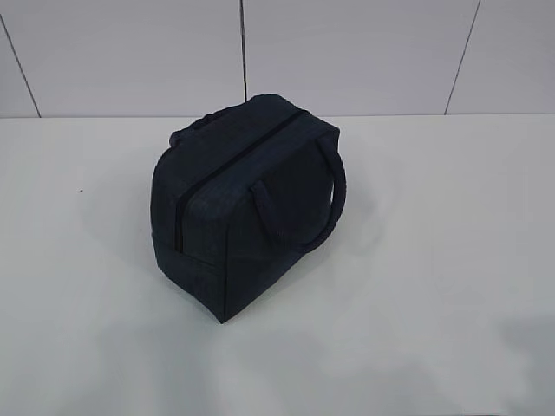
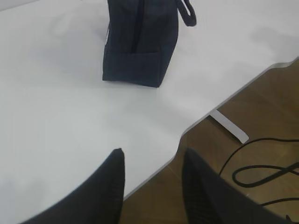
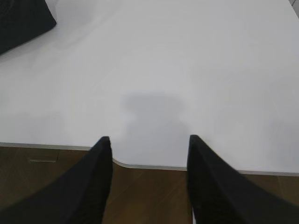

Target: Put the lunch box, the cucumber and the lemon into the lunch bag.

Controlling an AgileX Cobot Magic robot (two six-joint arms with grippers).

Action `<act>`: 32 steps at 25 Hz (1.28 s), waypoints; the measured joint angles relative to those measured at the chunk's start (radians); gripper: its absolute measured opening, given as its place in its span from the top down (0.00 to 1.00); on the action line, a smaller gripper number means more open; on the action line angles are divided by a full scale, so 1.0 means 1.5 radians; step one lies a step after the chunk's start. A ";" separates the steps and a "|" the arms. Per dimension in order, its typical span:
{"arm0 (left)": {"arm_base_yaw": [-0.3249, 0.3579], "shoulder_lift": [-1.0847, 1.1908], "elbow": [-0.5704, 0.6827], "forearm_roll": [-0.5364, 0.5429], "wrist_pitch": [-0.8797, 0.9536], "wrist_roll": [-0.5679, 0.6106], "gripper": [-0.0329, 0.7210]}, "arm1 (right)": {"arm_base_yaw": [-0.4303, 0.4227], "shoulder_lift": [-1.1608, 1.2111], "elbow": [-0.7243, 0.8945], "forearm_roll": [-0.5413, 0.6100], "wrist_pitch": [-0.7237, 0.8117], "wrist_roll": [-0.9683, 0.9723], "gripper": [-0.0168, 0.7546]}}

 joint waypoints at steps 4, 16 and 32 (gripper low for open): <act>0.000 0.000 0.000 -0.007 0.000 0.000 0.56 | 0.000 0.000 0.000 0.000 -0.002 0.000 0.47; 0.000 0.000 0.000 -0.007 0.000 0.000 0.58 | 0.000 0.000 0.000 0.000 -0.003 0.001 0.47; 0.399 0.000 0.000 -0.009 0.000 0.000 0.63 | 0.000 0.000 0.000 -0.001 -0.006 0.002 0.47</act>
